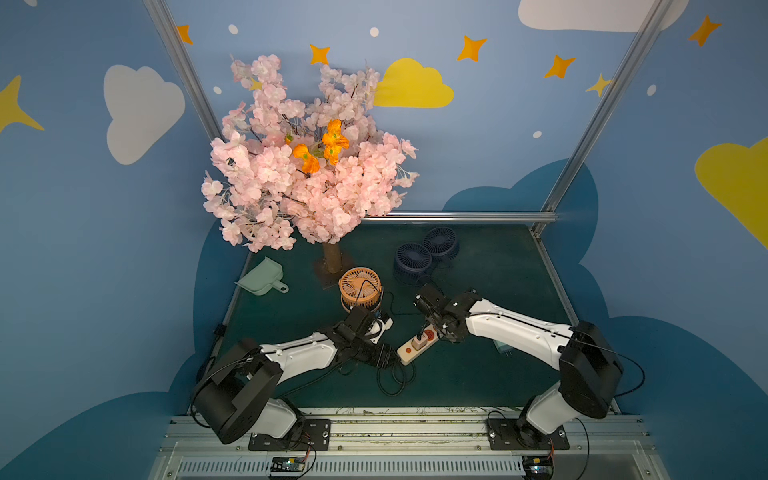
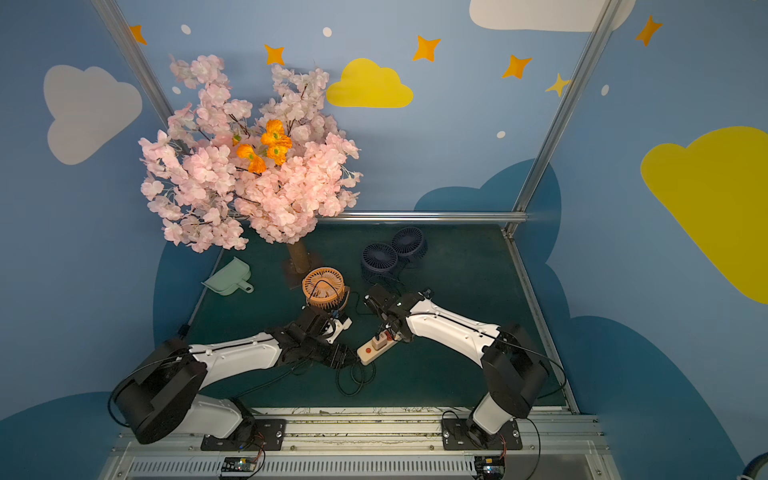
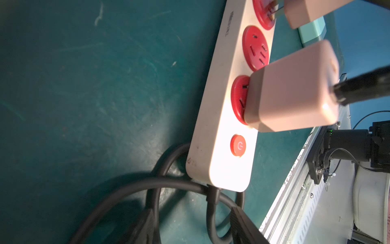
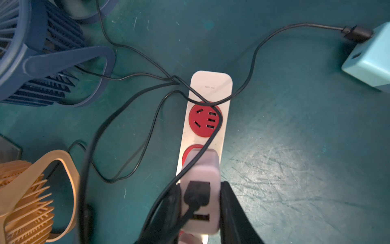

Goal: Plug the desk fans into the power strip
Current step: Insert the plug into the socket.

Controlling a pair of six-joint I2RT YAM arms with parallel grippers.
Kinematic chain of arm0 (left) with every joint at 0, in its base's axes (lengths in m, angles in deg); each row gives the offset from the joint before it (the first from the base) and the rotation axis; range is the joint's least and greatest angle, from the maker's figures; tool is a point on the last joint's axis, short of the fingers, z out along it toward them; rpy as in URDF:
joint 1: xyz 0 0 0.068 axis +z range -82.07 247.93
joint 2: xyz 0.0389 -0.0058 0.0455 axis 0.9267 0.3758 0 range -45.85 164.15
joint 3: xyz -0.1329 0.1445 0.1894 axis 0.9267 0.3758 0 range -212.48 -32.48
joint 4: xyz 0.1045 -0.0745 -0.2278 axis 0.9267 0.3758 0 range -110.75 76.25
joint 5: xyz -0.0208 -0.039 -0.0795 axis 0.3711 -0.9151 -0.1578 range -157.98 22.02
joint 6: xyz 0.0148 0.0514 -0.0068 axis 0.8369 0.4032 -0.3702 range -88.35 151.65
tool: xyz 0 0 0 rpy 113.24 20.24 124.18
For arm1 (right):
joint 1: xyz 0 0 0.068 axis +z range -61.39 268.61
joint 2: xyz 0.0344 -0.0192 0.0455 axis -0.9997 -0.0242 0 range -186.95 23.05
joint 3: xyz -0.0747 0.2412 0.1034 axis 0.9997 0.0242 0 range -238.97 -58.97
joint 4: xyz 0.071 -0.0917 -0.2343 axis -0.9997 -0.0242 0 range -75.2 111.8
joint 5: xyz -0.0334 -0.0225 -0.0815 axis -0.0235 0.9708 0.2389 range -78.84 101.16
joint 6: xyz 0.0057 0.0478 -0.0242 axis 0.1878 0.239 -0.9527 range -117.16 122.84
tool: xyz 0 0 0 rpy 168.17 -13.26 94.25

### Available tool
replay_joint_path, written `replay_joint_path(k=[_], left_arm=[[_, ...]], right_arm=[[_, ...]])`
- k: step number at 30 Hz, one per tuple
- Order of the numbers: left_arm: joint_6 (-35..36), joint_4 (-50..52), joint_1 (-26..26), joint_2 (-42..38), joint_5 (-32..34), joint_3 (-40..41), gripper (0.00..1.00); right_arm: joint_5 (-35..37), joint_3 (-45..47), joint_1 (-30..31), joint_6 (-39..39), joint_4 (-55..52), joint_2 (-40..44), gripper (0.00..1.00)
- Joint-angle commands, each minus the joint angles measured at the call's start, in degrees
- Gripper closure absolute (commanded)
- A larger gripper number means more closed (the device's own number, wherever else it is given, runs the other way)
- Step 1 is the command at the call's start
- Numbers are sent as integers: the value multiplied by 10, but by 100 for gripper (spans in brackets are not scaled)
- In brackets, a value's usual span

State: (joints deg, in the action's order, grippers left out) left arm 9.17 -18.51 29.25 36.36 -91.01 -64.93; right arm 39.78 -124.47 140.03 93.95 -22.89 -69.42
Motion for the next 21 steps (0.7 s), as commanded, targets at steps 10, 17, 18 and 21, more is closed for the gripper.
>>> replay_joint_path(k=[10, 17, 18, 21], left_arm=[[0, -4, -7, 3, -7, 4, 39], [-5, -3, -7, 0, -1, 6, 39], [-5, -2, -7, 0, -2, 6, 39], [-9, 0, -7, -2, 0, 8, 39]], right_arm=[[-50, 13, -10, 90, -27, -100, 100], [-117, 21, -7, 42, 13, -153, 100], [-123, 17, -4, 40, 13, -161, 100], [-136, 14, 6, 39, 14, -172, 100]])
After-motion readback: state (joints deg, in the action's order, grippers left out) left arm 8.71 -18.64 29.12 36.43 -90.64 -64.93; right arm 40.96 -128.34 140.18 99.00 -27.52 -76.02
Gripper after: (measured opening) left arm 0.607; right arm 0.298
